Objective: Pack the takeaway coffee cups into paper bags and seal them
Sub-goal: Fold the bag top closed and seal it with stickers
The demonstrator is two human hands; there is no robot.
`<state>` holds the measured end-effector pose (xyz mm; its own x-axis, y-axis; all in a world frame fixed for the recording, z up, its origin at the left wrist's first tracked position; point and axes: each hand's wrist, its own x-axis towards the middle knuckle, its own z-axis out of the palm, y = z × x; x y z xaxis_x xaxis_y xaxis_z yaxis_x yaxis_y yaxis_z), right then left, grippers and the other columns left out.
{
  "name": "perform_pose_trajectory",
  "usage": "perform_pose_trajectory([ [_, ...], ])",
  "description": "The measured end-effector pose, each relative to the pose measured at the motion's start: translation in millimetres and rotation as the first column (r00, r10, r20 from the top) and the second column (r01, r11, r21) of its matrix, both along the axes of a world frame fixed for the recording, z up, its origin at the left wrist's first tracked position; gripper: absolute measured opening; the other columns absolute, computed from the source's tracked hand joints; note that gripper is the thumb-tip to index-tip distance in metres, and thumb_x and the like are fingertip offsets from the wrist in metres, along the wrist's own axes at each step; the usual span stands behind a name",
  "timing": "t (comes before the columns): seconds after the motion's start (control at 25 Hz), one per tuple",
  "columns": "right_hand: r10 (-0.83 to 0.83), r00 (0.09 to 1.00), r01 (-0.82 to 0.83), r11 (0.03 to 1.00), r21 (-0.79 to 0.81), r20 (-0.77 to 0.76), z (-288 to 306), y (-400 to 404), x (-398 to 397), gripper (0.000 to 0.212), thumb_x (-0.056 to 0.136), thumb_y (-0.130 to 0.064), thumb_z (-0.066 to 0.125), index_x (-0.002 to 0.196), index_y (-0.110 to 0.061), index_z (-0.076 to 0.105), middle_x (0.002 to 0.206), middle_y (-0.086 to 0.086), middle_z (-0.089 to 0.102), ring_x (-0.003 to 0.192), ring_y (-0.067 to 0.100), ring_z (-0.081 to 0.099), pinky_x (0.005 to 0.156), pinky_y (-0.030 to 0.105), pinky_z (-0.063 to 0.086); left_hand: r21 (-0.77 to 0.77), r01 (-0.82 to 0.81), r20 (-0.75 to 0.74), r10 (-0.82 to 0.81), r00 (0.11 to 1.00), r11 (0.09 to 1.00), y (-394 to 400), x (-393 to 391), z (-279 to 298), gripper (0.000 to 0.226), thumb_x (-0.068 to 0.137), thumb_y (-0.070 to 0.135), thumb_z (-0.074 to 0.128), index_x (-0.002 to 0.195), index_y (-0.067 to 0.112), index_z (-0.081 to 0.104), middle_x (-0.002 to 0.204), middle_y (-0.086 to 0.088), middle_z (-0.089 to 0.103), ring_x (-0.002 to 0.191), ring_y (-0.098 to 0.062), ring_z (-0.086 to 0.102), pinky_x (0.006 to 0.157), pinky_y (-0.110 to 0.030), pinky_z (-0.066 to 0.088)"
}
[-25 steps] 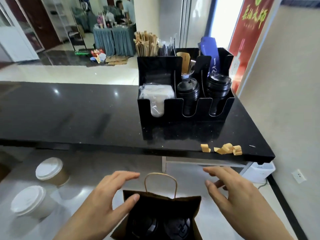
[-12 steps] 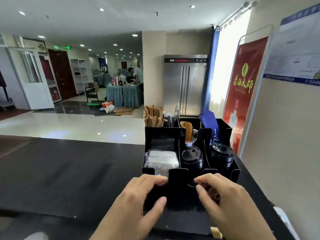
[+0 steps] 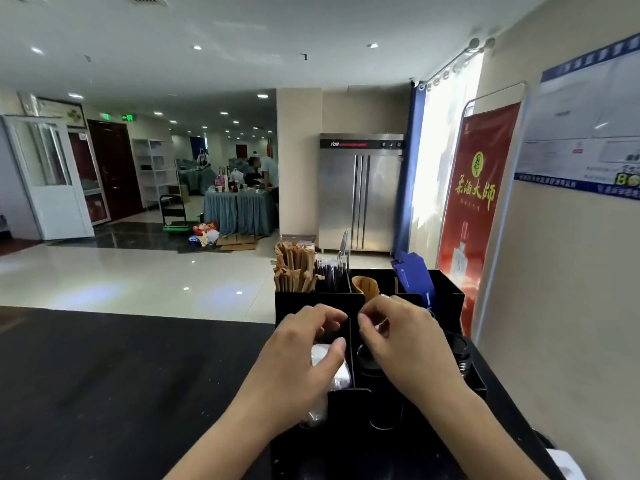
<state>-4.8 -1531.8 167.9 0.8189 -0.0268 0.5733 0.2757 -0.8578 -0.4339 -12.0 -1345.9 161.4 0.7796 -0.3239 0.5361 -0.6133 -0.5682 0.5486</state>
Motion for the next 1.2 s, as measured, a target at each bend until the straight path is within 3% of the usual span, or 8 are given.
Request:
perform_pose_trajectory([
  [0.16, -0.02, 1.0, 0.02, 0.999, 0.036, 0.024, 14, 8, 57, 0.013, 0.093, -0.033, 0.065, 0.093, -0.023, 0.073, 0.088, -0.005, 0.07, 0.083, 0.017, 0.064, 0.077, 0.037, 0.053, -0.014, -0.017, -0.053, 0.016, 0.998, 1.0, -3, 31, 1, 0.026, 0.098, 0.031, 0.061, 0.124, 0.034, 0.06, 0.107, 0.019, 0.062, 0.104, 0.003, 0.055, 0.088, -0.016, 0.048],
  [0.36, -0.13, 0.991, 0.13, 0.98, -0.15, 0.008, 21, 21, 127, 0.019, 0.093, -0.035, 0.062, 0.098, -0.022, 0.075, 0.098, -0.001, 0.074, 0.101, 0.026, 0.063, 0.093, 0.038, 0.045, -0.02, -0.025, -0.087, 0.023, 0.996, 0.999, -1, 51, -3, 0.025, 0.099, 0.031, 0.06, 0.123, 0.036, 0.061, 0.103, 0.02, 0.063, 0.102, 0.003, 0.055, 0.083, -0.011, 0.045],
  [0.44, -0.186, 0.982, 0.172, 0.958, -0.231, -0.043, 22, 27, 148, 0.022, 0.091, -0.039, 0.064, 0.101, -0.022, 0.074, 0.102, 0.001, 0.073, 0.107, 0.027, 0.061, 0.094, 0.038, 0.038, -0.025, -0.023, -0.09, 0.021, 0.996, 0.999, 2, 54, -5, 0.025, 0.098, 0.031, 0.06, 0.122, 0.037, 0.061, 0.102, 0.02, 0.063, 0.102, 0.004, 0.055, 0.083, -0.012, 0.046],
  [0.64, -0.27, 0.953, 0.211, 0.918, -0.337, -0.139, 20, 40, 183, 0.039, 0.088, -0.05, 0.07, 0.108, -0.017, 0.066, 0.111, 0.005, 0.069, 0.114, 0.029, 0.06, 0.097, 0.04, 0.039, -0.024, -0.034, -0.093, 0.032, 0.995, 0.999, 12, 62, -11, 0.025, 0.098, 0.032, 0.06, 0.122, 0.039, 0.06, 0.104, 0.022, 0.062, 0.104, 0.006, 0.054, 0.082, -0.009, 0.045],
  [0.8, -0.269, 0.946, 0.215, 0.939, -0.268, -0.182, 12, 49, 195, 0.028, 0.089, -0.037, 0.072, 0.106, -0.014, 0.068, 0.108, 0.008, 0.069, 0.109, 0.03, 0.062, 0.093, 0.039, 0.04, -0.025, -0.044, -0.093, 0.041, 0.995, 0.999, 20, 66, -14, 0.026, 0.098, 0.033, 0.06, 0.123, 0.04, 0.058, 0.104, 0.022, 0.062, 0.104, 0.005, 0.055, 0.082, -0.009, 0.045],
  [1.0, -0.18, 0.945, 0.176, 0.984, -0.039, -0.272, 10, 38, 194, 0.019, 0.086, -0.031, 0.072, 0.098, -0.016, 0.072, 0.101, 0.008, 0.071, 0.1, 0.031, 0.065, 0.091, 0.04, 0.05, -0.039, -0.044, -0.102, 0.039, 0.994, 0.998, 24, 67, -17, 0.027, 0.098, 0.033, 0.06, 0.124, 0.039, 0.058, 0.104, 0.021, 0.062, 0.103, 0.003, 0.056, 0.082, -0.009, 0.045],
  [1.2, -0.14, 0.954, 0.127, 0.99, -0.068, -0.266, 12, 38, 194, 0.025, 0.086, -0.038, 0.077, 0.103, -0.02, 0.072, 0.104, 0.003, 0.07, 0.103, 0.025, 0.064, 0.102, 0.045, 0.045, -0.041, -0.028, -0.116, 0.023, 0.993, 0.999, 20, 66, -19, 0.026, 0.098, 0.035, 0.06, 0.123, 0.043, 0.056, 0.103, 0.021, 0.061, 0.104, 0.002, 0.055, 0.085, -0.017, 0.048],
])
